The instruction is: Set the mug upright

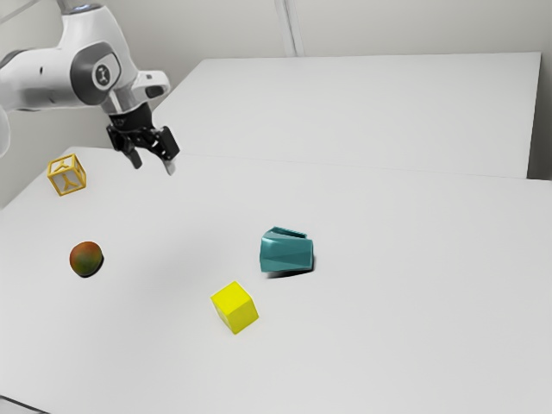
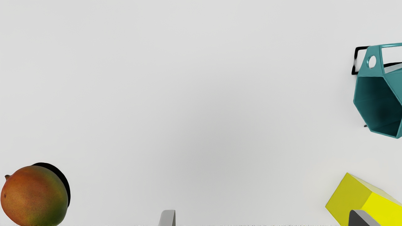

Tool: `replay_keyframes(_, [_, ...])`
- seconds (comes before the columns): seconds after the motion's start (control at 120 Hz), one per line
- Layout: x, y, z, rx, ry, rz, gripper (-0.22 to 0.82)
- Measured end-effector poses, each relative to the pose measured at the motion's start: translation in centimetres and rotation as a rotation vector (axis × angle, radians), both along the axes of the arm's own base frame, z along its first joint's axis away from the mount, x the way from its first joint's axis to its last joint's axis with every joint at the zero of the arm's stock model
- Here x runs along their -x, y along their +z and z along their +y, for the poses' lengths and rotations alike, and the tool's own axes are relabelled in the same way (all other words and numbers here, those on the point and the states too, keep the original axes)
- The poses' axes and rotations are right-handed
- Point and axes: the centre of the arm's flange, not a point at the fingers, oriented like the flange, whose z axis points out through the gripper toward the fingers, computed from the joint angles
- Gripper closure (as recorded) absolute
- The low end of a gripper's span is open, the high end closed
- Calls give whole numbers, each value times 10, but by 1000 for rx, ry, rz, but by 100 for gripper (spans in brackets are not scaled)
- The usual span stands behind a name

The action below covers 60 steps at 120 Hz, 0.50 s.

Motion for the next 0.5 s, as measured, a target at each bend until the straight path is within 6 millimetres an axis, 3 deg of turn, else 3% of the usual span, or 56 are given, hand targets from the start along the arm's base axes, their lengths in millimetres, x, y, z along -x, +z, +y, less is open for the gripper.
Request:
replay_keyframes(0.2, [16,-11,4,27,16,-3,0])
replay_keyframes(0.35, [41,-43,0,159,81,-5,0])
replay_keyframes(0.5, [48,-66,-12,272,171,-16,0])
